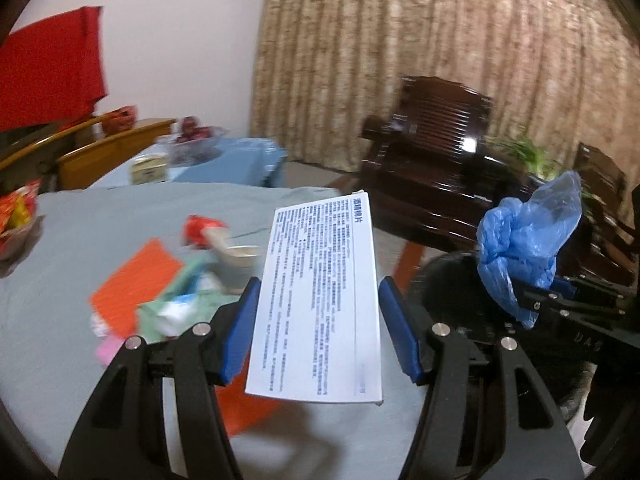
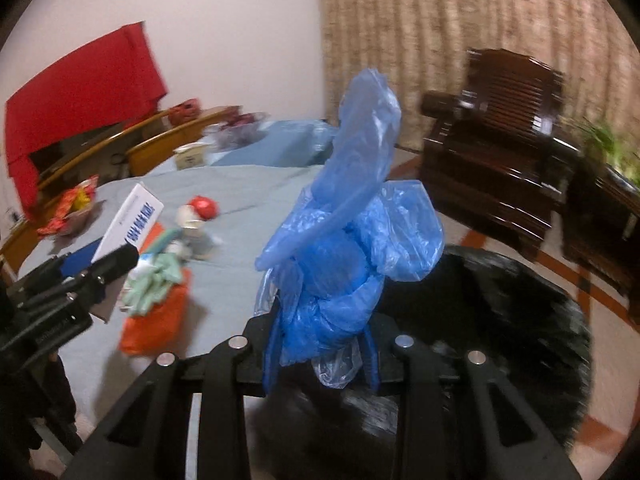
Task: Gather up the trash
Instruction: 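Carry the leaflet and blue bags to the black bin and release both, then grasp the orange mesh net with the left tool while the right tool grasps the paper cup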
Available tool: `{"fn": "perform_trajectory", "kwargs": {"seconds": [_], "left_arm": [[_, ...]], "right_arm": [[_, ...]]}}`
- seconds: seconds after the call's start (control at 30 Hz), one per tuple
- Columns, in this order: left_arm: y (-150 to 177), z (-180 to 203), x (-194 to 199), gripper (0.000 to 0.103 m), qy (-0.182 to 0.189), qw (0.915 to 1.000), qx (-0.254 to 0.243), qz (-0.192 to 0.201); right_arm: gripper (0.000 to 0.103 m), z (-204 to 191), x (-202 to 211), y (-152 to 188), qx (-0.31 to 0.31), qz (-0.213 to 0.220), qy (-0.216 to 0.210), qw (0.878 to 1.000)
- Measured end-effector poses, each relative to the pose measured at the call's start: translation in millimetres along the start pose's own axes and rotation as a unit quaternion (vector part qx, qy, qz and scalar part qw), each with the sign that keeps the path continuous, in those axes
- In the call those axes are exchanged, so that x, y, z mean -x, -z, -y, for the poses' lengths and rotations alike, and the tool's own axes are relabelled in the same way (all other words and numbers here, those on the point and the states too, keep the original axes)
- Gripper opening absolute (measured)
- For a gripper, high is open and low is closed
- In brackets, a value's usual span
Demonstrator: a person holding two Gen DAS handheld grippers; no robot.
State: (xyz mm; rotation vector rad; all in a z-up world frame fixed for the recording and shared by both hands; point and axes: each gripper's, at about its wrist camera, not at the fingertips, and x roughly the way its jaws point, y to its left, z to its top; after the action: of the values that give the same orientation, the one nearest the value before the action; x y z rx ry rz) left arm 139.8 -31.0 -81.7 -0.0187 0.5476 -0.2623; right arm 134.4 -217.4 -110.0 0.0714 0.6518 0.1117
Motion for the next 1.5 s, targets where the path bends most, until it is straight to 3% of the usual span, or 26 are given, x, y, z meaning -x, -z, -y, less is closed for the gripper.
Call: {"fn": "perform_trajectory", "kwargs": {"seconds": [0.23,0.4,0.47,0.57,0.63,0.83,1.17,1.5], "left_arm": [[0,79,-25,0.058,0.07,0.9965,-0.045,-0.008],[1,122,-46,0.058,0.104,0.9923,-0.065,-0.016],[1,135,-54,0.059,0.118,0.9904,-0.07,-0.021],[2,140,-60,0.084,0.127,0.9896,-0.065,-0.019],[2,137,-58,0.085,0.13,0.9893,-0.064,-0.016],[0,109,-40,0.091,0.102,0.9936,-0.048,-0.006],[-2,25,0,0.095,0.003,0.9999,-0.011,0.006],[7,-69,37,0.095,-0.1,0.9947,0.016,0.013]], "right_arm": [[0.033,69,24,23,-0.043,-0.012,0.063,0.997],[0.036,93,26,34,-0.055,-0.019,0.089,0.994],[0.041,103,26,38,-0.065,-0.021,0.097,0.993],[0.061,106,26,39,-0.06,-0.02,0.121,0.991],[0.071,109,30,40,-0.063,-0.011,0.13,0.989],[0.097,111,44,36,-0.071,0.02,0.134,0.988],[0.097,61,44,16,-0.051,0.052,0.079,0.994],[0.097,-29,11,-7,0.009,0.047,0.006,0.999]]}}
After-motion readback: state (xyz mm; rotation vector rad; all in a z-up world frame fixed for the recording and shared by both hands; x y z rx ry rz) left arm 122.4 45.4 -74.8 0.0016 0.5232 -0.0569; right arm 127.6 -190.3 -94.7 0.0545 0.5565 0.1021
